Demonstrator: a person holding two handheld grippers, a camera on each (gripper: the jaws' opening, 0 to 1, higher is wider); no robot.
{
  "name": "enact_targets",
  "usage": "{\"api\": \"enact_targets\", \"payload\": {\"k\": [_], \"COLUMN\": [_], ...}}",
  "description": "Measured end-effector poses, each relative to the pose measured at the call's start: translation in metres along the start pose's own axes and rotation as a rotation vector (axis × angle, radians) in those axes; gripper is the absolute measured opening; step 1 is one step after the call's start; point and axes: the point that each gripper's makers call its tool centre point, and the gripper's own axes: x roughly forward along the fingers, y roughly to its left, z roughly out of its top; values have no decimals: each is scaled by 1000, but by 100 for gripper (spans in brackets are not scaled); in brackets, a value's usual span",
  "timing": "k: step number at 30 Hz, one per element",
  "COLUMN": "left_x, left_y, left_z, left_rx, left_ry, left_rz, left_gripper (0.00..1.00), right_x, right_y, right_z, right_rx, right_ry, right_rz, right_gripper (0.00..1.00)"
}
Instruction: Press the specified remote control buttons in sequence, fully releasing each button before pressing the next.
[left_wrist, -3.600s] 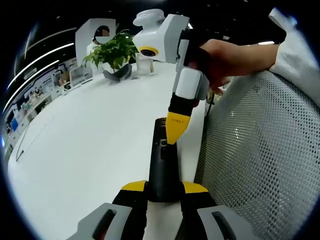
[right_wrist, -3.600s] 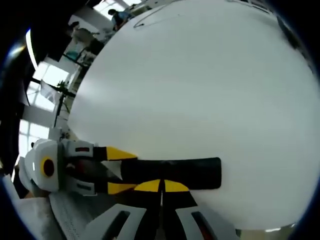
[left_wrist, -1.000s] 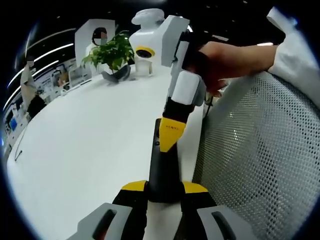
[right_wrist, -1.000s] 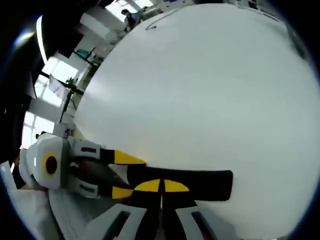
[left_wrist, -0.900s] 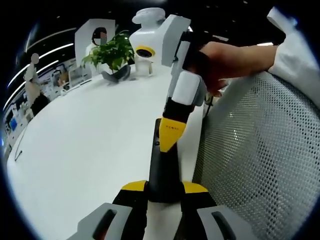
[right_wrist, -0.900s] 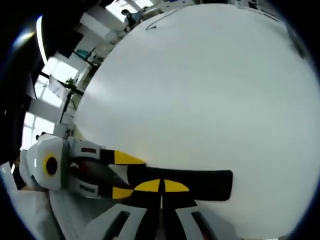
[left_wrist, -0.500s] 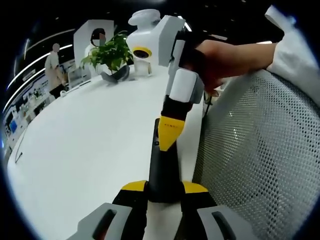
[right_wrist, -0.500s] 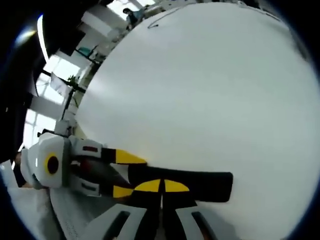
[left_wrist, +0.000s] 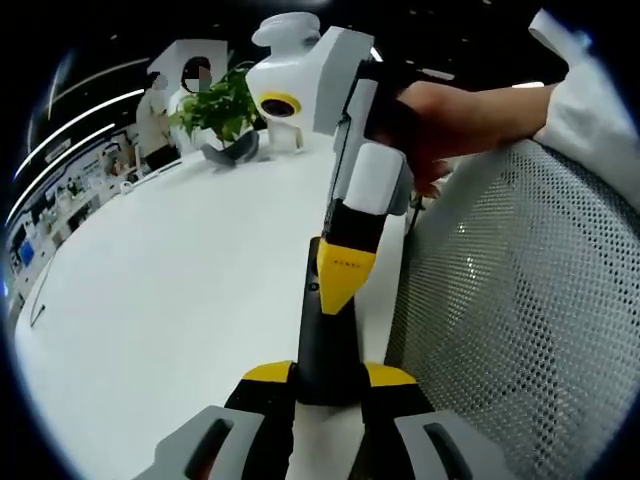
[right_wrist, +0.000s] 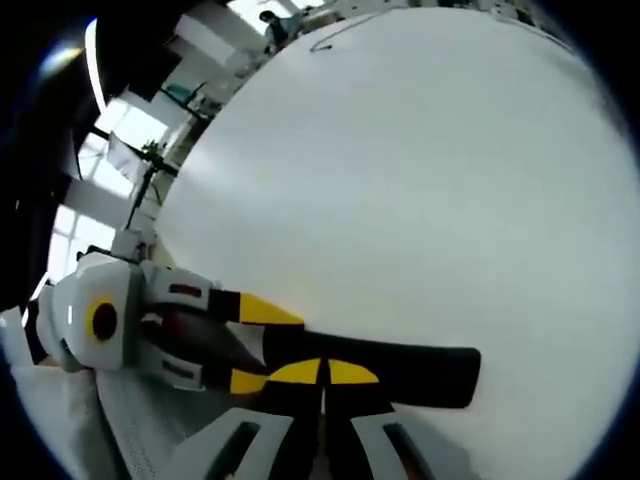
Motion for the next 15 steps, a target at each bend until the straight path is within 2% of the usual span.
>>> {"api": "enact_targets", "payload": {"k": [15], "left_x": [0], "left_y": [1], "left_z": [0], "left_rx": [-7], "left_ry": [-4], "left_rz": [5], "left_gripper": [24], "right_x": [0], "right_y": [-3], "right_z": [3], "right_rx": [81], "right_ry": [-28], "right_rz": [11], "right_gripper": [0]}}
